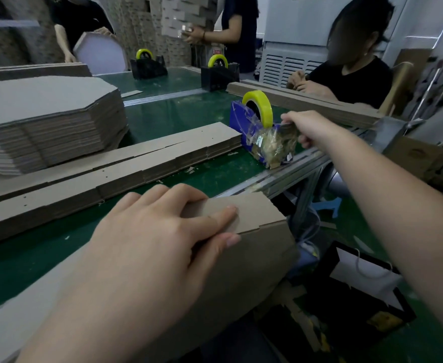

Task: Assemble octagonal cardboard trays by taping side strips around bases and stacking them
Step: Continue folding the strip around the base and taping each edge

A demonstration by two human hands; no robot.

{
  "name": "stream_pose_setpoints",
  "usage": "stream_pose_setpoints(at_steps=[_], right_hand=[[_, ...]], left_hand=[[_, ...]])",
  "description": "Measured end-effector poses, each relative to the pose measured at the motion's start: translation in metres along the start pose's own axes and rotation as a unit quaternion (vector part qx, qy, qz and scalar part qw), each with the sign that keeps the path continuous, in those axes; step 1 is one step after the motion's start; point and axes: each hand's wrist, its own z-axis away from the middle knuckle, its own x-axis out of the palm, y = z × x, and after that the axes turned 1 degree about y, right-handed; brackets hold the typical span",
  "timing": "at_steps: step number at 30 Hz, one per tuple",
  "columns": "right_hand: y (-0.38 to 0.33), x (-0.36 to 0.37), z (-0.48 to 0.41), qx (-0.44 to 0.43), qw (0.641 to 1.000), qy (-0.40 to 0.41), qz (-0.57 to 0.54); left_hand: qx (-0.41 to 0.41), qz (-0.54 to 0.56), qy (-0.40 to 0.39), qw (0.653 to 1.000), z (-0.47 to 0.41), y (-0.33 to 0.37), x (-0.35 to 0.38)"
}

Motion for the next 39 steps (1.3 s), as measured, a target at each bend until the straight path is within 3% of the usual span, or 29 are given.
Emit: stream_pose_setpoints(at_steps=[3, 7, 12, 21, 28, 32, 35, 39], right_hand=[[-0.001, -0.002, -0.008, 0.020, 0.999, -0.013, -0.042], [-0.004, -0.001, -0.011, 0.091, 0.977, -0.047, -0.186], [-0.005, 0.005, -0.005, 0.127, 0.950, -0.023, -0.286], [0.005, 0.001, 0.004, 0.061, 0.915, -0.005, -0.398], [0.035, 0.015, 0.019, -0.046, 0.842, 0.007, -0.537], [0.040, 0.021, 0.024, -0.066, 0.850, 0.032, -0.522], [0.042, 0.021, 0.030, -0.083, 0.888, 0.065, -0.447], [0.050, 0.017, 0.042, -0.060, 0.977, 0.140, -0.152]], left_hand=[[0.002, -0.003, 0.000, 1.000, -0.001, -0.001, 0.001], [0.001, 0.002, -0.002, 1.000, -0.001, -0.001, 0.000], [0.000, 0.005, -0.004, 1.000, 0.000, -0.001, -0.001], [-0.001, 0.006, -0.007, 1.000, -0.001, -0.004, 0.001], [0.004, -0.001, -0.002, 1.000, -0.003, -0.002, 0.002], [0.004, 0.002, -0.004, 1.000, -0.003, -0.001, 0.001], [-0.002, 0.003, -0.006, 1.000, -0.003, 0.000, 0.001], [-0.004, 0.003, -0.008, 1.000, -0.003, 0.001, 0.001]])
